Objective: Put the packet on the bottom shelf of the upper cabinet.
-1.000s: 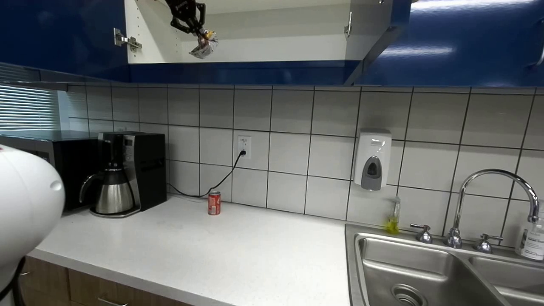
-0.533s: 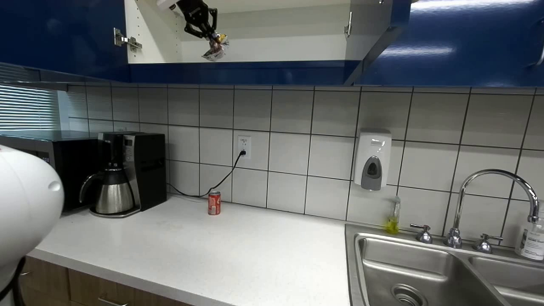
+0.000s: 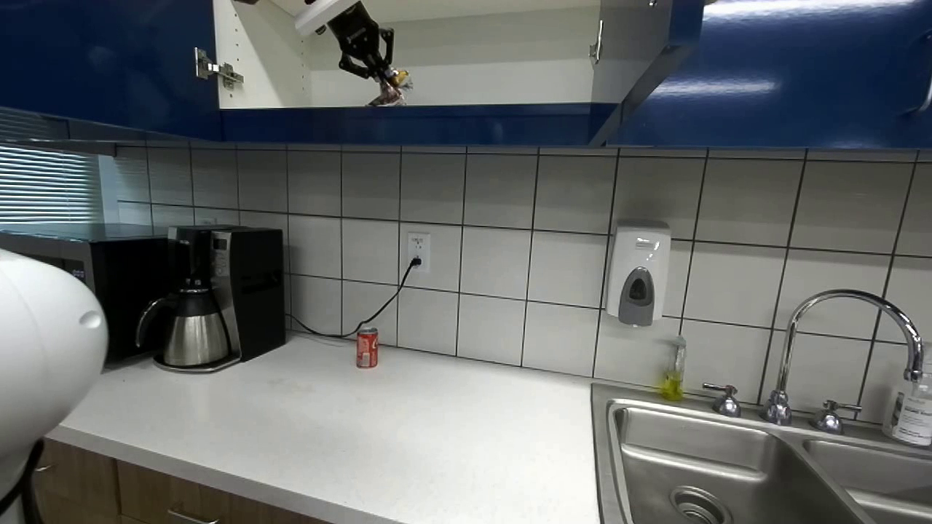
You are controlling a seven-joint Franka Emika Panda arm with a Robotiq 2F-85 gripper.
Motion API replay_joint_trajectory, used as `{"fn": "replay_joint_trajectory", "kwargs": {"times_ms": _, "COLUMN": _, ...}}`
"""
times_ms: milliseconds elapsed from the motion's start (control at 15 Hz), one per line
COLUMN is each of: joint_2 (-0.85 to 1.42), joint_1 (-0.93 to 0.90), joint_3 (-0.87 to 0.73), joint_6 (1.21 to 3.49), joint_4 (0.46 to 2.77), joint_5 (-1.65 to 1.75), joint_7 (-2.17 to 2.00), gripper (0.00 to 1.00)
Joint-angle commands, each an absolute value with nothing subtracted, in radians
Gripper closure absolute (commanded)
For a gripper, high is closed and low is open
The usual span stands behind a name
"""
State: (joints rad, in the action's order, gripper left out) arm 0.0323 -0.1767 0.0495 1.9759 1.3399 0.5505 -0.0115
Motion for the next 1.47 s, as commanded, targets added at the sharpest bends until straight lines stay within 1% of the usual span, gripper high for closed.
{"fn": "replay_joint_trajectory", "kwargs": {"times_ms": 0, "joint_2": 0.029, "joint_1": -0.164, "joint_3": 0.035, "joint_6": 2.001, "joint_4": 1.358, "joint_5": 0.529, "joint_7": 0.026, "gripper": 0.73}}
{"fn": "replay_joint_trajectory", "kwargs": {"times_ms": 133, "joint_2": 0.028, "joint_1": -0.165, "joint_3": 0.027, "joint_6": 2.0, "joint_4": 1.366, "joint_5": 0.531, "joint_7": 0.023, "gripper": 0.59}}
{"fn": "replay_joint_trajectory", "kwargs": {"times_ms": 200, "joint_2": 0.03, "joint_1": -0.166, "joint_3": 0.024, "joint_6": 1.999, "joint_4": 1.366, "joint_5": 0.532, "joint_7": 0.023, "gripper": 0.5}}
{"fn": "replay_joint_trajectory", "kwargs": {"times_ms": 267, "joint_2": 0.03, "joint_1": -0.167, "joint_3": 0.021, "joint_6": 2.0, "joint_4": 1.369, "joint_5": 0.533, "joint_7": 0.023, "gripper": 0.44}}
{"fn": "replay_joint_trajectory", "kwargs": {"times_ms": 333, "joint_2": 0.029, "joint_1": -0.169, "joint_3": 0.019, "joint_6": 2.0, "joint_4": 1.37, "joint_5": 0.535, "joint_7": 0.023, "gripper": 0.35}}
{"fn": "replay_joint_trajectory", "kwargs": {"times_ms": 400, "joint_2": 0.029, "joint_1": -0.17, "joint_3": 0.018, "joint_6": 1.999, "joint_4": 1.37, "joint_5": 0.537, "joint_7": 0.021, "gripper": 0.29}}
{"fn": "replay_joint_trajectory", "kwargs": {"times_ms": 600, "joint_2": 0.025, "joint_1": -0.172, "joint_3": 0.014, "joint_6": 1.996, "joint_4": 1.371, "joint_5": 0.541, "joint_7": 0.016, "gripper": 0.05}}
{"fn": "replay_joint_trajectory", "kwargs": {"times_ms": 667, "joint_2": 0.023, "joint_1": -0.172, "joint_3": 0.013, "joint_6": 1.994, "joint_4": 1.372, "joint_5": 0.541, "joint_7": 0.015, "gripper": 0.01}}
{"fn": "replay_joint_trajectory", "kwargs": {"times_ms": 1400, "joint_2": -0.016, "joint_1": -0.185, "joint_3": 0.02, "joint_6": 1.987, "joint_4": 1.396, "joint_5": 0.56, "joint_7": -0.007, "gripper": 0.0}}
